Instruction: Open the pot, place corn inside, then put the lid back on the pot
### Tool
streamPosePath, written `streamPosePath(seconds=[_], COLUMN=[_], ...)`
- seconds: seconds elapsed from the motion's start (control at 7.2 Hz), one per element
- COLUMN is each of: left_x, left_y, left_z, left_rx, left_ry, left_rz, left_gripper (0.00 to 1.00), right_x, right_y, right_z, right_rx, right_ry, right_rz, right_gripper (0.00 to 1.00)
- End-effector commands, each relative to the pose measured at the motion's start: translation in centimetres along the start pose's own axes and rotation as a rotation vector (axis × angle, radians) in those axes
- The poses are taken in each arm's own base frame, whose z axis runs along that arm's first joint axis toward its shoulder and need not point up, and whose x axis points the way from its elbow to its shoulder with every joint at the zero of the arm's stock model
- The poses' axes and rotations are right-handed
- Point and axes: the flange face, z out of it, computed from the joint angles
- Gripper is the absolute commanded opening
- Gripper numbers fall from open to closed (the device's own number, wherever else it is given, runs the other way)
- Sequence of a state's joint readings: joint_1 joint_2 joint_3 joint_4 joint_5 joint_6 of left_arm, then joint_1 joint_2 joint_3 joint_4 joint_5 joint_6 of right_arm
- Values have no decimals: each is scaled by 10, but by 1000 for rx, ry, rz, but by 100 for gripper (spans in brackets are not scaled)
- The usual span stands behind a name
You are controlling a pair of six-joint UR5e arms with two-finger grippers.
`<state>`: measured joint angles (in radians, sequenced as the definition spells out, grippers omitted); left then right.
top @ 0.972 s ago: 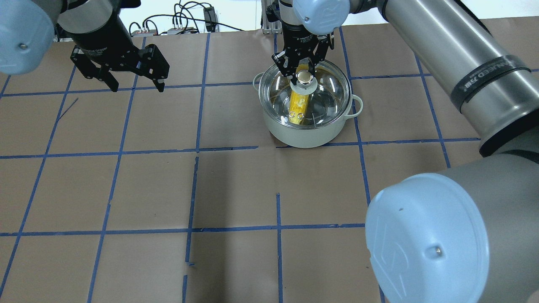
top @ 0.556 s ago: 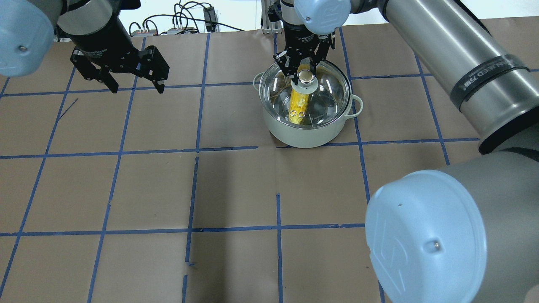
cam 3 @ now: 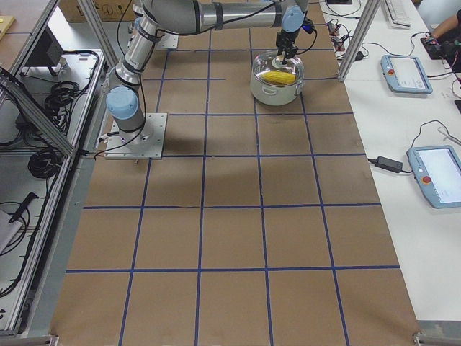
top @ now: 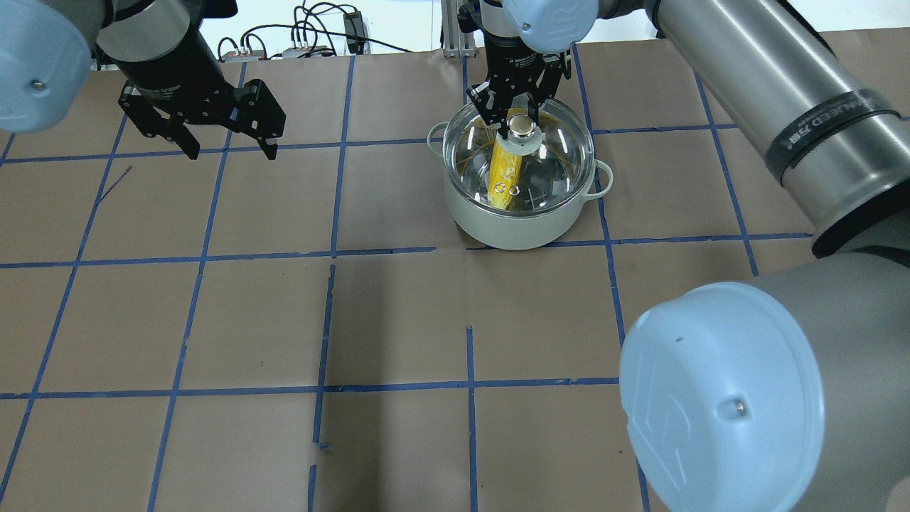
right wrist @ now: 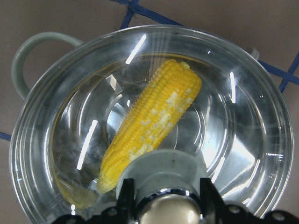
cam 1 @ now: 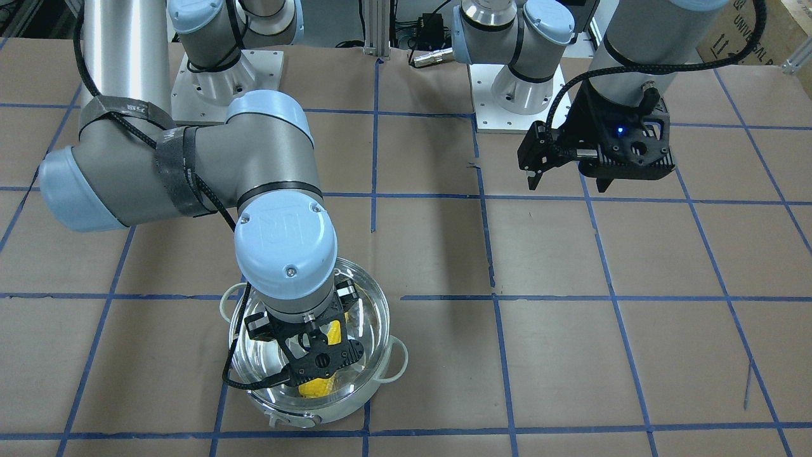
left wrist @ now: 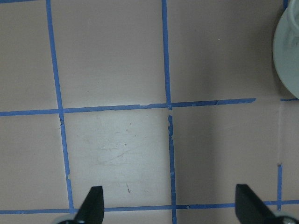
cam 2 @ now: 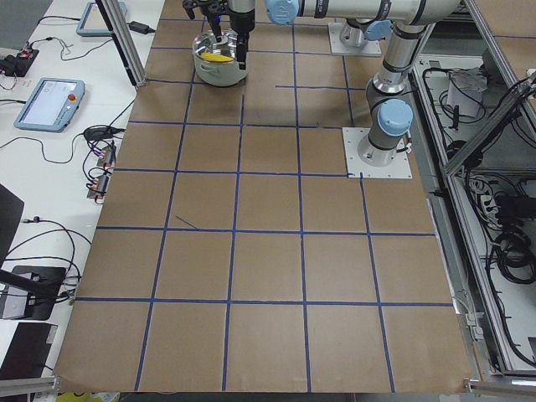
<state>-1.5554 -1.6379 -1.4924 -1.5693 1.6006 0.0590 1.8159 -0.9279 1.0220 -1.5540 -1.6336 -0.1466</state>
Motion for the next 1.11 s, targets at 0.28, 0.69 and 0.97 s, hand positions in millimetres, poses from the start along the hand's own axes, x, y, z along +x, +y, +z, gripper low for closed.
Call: streamPosePath(seconds=[0.28, 0.69, 0.97], left_x=[0, 0, 0], left_y=[1, 1, 3], left_z=[0, 0, 0], left_rx=[-1, -1, -2], left_ry=[-1, -1, -1], left_rz=[-1, -1, -1], left_gripper=[100, 100, 100], right_x=[0, 9, 61], right_y=[0, 0, 41], right_z=[-3, -15, -68], right_rx=[7, 63, 102], right_ry=[4, 12, 18], right_rz=[4, 18, 69], right_gripper=[86, 98, 98])
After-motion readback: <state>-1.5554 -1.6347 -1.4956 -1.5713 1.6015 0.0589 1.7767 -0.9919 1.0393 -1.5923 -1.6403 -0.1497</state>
